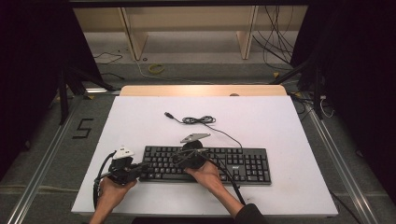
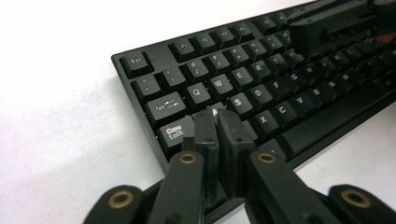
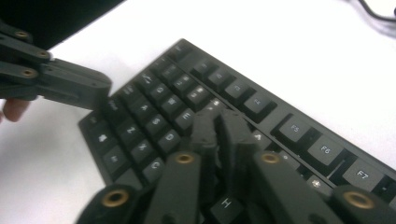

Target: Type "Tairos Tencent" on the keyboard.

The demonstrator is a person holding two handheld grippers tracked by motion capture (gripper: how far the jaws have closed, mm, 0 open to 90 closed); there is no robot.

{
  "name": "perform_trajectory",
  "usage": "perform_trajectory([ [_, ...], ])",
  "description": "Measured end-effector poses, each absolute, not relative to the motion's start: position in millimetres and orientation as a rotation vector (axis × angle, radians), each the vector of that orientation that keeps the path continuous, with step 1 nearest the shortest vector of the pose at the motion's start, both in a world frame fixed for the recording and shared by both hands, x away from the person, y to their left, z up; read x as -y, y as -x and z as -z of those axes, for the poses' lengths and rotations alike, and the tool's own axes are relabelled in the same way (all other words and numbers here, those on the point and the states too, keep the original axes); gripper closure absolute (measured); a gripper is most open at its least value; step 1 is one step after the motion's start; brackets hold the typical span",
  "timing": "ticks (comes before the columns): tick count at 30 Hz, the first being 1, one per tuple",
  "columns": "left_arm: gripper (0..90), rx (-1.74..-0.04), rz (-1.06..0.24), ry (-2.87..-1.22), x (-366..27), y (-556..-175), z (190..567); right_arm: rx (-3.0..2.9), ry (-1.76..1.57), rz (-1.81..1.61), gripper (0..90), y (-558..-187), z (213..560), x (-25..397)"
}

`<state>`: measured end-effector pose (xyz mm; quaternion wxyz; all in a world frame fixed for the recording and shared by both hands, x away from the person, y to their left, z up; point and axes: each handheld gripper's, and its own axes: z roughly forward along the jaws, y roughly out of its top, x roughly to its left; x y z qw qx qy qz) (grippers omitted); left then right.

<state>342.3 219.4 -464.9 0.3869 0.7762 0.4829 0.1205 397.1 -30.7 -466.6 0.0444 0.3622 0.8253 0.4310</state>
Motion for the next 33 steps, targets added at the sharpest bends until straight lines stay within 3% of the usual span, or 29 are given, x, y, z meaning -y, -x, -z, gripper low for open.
perform_trajectory([
  [5,76.8,-1.203,-0.308,-1.936,-219.1,-341.0,460.9,-2.516,-1.085,-1.363,72.5,-393.2,461.6,37.1],
  [15,51.7,-1.193,-0.314,-1.89,-216.5,-341.6,456.4,-2.512,-1.063,-1.407,50.1,-386.8,458.1,51.6],
  [20,40.8,-1.191,-0.311,-1.872,-215.0,-343.1,455.2,-2.499,-1.048,-1.418,44.8,-382.3,457.2,60.5],
  [28,37.4,-1.185,-0.311,-1.871,-210.9,-345.6,455.7,-2.473,-1.058,-1.434,42.1,-377.6,459.0,76.3],
  [33,41.0,-1.181,-0.314,-1.876,-208.2,-347.3,455.5,-2.455,-1.069,-1.446,40.0,-375.0,459.6,84.6],
])
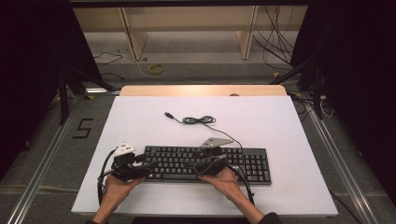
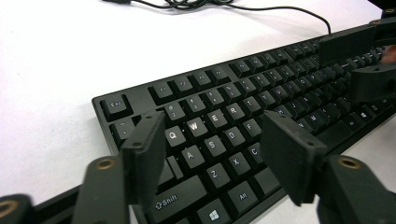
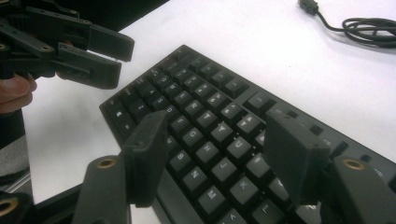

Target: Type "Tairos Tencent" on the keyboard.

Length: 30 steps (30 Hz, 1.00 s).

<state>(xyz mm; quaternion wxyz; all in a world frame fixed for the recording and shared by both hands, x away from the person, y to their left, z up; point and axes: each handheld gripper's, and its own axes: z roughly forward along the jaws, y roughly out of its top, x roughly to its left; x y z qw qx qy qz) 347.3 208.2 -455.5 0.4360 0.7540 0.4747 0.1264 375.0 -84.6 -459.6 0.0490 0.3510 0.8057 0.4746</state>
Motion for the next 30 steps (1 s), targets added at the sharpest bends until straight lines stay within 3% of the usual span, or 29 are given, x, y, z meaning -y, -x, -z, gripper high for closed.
perform_trajectory([
  [25,86.8,-1.138,-0.277,-1.968,-181.8,-370.5,464.5,-2.428,-1.065,-1.481,34.9,-354.0,457.5,114.3],
  [30,88.8,-1.147,-0.273,-1.978,-176.5,-376.0,467.3,-2.431,-1.057,-1.483,34.3,-351.8,458.7,115.0],
])
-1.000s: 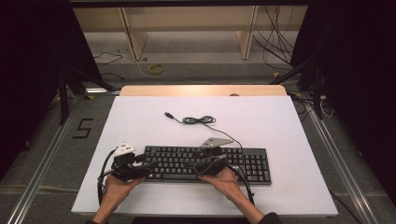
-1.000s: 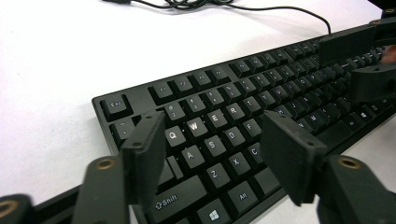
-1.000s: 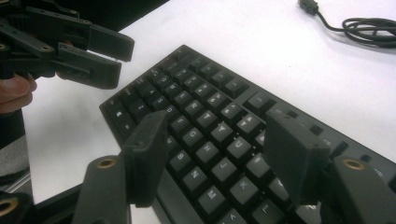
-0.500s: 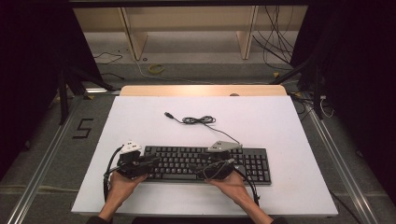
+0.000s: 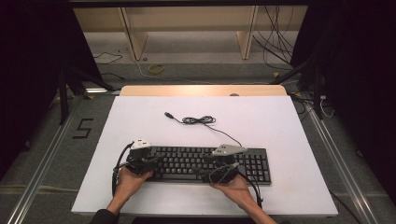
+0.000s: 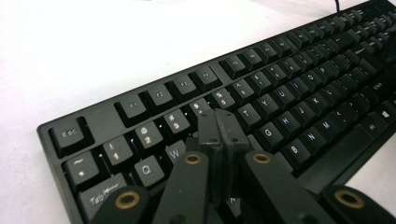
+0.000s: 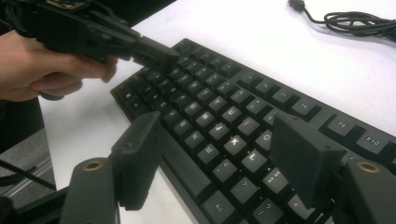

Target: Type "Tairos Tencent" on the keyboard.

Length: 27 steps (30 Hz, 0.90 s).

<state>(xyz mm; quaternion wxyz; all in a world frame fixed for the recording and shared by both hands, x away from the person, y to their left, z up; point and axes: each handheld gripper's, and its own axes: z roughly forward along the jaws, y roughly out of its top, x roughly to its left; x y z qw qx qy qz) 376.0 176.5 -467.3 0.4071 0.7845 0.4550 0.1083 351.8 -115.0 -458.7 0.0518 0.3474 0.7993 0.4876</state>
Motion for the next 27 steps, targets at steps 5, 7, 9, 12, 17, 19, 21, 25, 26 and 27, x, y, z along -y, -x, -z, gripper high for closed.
perform_trajectory([
  [5,88.9,-1.144,-0.276,-2.005,-171.0,-380.2,467.6,-2.431,-1.045,-1.488,33.5,-348.5,458.1,115.5],
  [7,88.9,-1.154,-0.277,-2.017,-168.7,-382.6,469.8,-2.428,-1.04,-1.494,33.3,-347.3,458.0,116.2],
  [9,88.9,-1.16,-0.277,-2.025,-168.1,-383.9,471.1,-2.43,-1.039,-1.494,32.9,-346.2,458.2,116.6],
  [12,88.9,-1.173,-0.276,-2.042,-167.3,-384.8,473.3,-2.429,-1.04,-1.495,32.9,-345.2,458.1,117.3],
  [17,89.0,-1.181,-0.267,-2.05,-167.9,-386.0,476.2,-2.429,-1.04,-1.498,32.9,-344.9,457.9,117.1],
  [19,89.1,-1.181,-0.267,-2.051,-167.7,-385.5,476.3,-2.431,-1.035,-1.495,32.9,-344.7,458.3,116.3],
  [21,89.1,-1.177,-0.277,-2.054,-167.1,-385.1,476.3,-2.434,-1.037,-1.495,32.9,-344.7,458.4,115.1],
  [25,88.8,-1.18,-0.278,-2.044,-168.1,-384.3,475.0,-2.438,-1.032,-1.492,33.0,-345.8,459.4,111.7],
  [26,88.6,-1.177,-0.273,-2.041,-169.0,-383.9,473.9,-2.441,-1.034,-1.488,33.1,-346.1,459.5,110.7],
  [27,87.0,-1.177,-0.273,-2.041,-169.0,-383.9,473.9,-2.441,-1.031,-1.49,33.2,-346.6,459.7,109.8],
])
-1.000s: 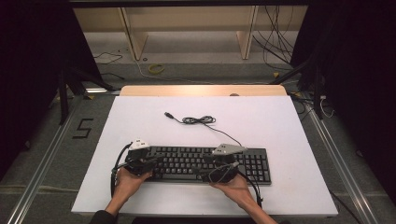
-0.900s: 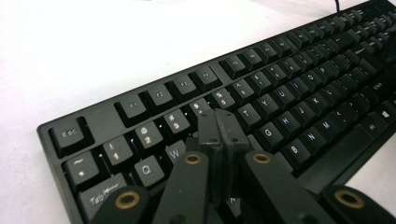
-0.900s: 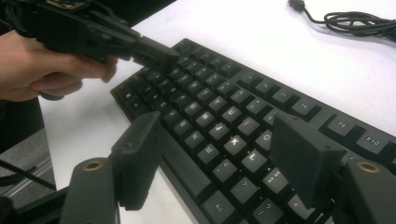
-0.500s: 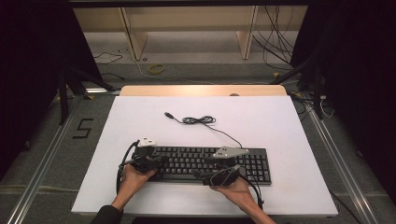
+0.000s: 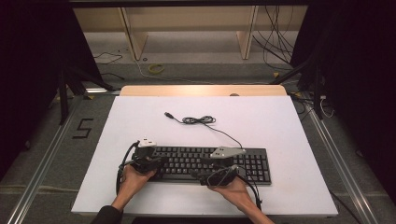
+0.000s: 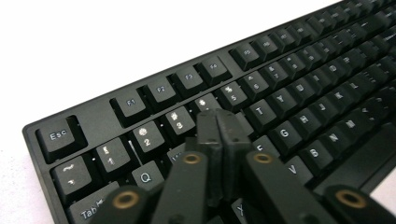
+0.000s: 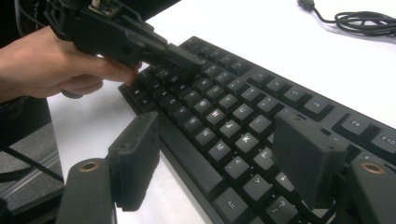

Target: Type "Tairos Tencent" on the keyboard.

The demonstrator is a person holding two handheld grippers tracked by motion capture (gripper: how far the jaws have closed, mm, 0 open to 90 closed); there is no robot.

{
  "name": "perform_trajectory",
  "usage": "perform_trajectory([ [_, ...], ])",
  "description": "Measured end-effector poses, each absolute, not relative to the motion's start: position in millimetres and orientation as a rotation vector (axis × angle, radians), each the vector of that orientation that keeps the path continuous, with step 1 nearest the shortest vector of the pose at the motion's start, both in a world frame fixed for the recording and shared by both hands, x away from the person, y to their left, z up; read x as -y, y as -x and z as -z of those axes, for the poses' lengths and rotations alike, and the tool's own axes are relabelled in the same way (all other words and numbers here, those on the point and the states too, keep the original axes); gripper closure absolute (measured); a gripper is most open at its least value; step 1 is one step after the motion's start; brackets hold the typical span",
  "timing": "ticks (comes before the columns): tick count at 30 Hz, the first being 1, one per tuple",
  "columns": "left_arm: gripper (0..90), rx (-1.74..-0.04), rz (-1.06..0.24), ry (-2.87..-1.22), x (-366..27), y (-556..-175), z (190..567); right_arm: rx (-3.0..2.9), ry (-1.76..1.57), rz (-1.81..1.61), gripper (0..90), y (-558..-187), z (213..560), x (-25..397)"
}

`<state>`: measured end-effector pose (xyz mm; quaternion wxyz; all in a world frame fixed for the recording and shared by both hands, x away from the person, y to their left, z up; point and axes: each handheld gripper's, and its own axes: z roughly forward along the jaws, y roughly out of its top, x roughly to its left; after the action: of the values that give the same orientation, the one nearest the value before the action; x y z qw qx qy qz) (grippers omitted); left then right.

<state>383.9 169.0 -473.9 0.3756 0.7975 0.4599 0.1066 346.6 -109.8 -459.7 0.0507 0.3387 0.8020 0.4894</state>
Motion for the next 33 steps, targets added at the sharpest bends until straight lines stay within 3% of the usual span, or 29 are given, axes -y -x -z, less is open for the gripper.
perform_trajectory([
  [5,82.7,-1.167,-0.283,-1.997,-172.4,-377.0,466.1,-2.446,-1.025,-1.493,37.4,-350.0,459.5,105.8],
  [13,64.0,-1.144,-0.265,-1.971,-178.5,-363.8,458.7,-2.484,-1.016,-1.451,63.3,-356.0,462.6,93.0],
  [22,43.1,-1.103,-0.241,-1.939,-182.1,-351.2,455.0,-2.522,-1.018,-1.409,83.7,-361.1,466.5,79.5],
  [27,38.1,-1.091,-0.245,-1.922,-184.6,-345.2,454.6,-2.534,-1.022,-1.371,89.7,-363.9,469.8,73.8],
  [33,34.5,-1.088,-0.244,-1.909,-188.0,-341.7,456.0,-2.56,-1.013,-1.332,90.0,-365.2,474.6,67.2],
])
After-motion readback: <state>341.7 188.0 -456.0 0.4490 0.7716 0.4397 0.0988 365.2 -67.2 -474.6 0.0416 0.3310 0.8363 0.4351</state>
